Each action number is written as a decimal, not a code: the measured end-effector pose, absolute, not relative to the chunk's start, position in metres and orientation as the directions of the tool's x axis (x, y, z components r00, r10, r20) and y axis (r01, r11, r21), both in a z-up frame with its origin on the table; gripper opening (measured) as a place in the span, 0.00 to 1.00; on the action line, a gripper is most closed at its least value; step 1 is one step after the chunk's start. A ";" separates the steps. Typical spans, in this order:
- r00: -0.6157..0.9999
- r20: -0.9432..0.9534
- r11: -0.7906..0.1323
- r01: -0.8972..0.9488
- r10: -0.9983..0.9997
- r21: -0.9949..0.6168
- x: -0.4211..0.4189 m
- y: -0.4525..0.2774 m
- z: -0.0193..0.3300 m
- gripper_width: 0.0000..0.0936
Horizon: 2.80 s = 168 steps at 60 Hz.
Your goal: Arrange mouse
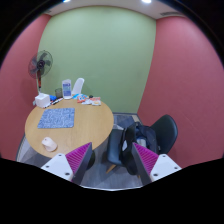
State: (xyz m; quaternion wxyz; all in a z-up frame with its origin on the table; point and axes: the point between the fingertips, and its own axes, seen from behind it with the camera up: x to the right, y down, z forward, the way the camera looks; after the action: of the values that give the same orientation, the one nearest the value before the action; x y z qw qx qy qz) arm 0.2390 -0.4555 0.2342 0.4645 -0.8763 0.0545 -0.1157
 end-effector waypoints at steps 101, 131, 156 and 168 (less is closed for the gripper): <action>0.998 0.035 -0.620 0.065 0.061 -0.782 -0.055 -0.236 -0.009 0.54; 1.000 0.030 -0.396 0.031 0.009 -0.918 -0.045 -0.169 0.200 0.42; 0.997 -0.035 -0.567 0.013 0.073 -0.823 -0.080 -0.003 0.070 0.42; 0.995 -0.010 -0.659 0.058 0.099 -0.750 -0.083 -0.003 -0.004 0.54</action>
State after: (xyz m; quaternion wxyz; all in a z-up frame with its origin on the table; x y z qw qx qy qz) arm -0.0831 -0.0029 -0.0042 0.4107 -0.9104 -0.0431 0.0247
